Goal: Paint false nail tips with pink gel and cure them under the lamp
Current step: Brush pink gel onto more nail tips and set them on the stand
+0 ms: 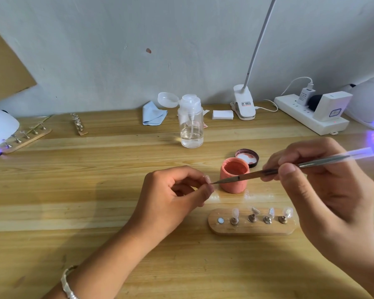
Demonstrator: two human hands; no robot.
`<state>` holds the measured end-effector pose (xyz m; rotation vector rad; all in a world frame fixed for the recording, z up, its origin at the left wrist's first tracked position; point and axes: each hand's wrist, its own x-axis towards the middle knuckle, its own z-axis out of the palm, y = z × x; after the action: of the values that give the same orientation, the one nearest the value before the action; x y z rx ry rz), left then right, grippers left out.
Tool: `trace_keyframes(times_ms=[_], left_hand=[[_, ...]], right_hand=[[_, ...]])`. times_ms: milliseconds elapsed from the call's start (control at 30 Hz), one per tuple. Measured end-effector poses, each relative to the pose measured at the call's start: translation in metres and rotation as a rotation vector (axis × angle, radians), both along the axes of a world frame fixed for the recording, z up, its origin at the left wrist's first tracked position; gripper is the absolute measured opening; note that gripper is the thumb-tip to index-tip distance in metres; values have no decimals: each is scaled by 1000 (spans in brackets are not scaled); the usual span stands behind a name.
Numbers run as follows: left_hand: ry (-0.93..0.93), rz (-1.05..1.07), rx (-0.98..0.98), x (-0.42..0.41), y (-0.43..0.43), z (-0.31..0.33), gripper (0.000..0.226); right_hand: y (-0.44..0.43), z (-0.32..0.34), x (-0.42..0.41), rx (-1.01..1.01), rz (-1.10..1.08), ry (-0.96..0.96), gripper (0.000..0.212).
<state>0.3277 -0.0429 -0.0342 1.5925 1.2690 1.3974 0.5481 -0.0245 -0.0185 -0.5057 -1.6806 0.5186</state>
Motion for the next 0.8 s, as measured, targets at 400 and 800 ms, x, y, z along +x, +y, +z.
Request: trace_keyframes(times_ms=[400,800], left_hand=[[-15,-2,0,0,-1,0,8],[246,-211,-39,4,0,-5,13]], right_hand=[[2,1,0,-51,4,-37,4],[17,9,6,-96,-40,184,4]])
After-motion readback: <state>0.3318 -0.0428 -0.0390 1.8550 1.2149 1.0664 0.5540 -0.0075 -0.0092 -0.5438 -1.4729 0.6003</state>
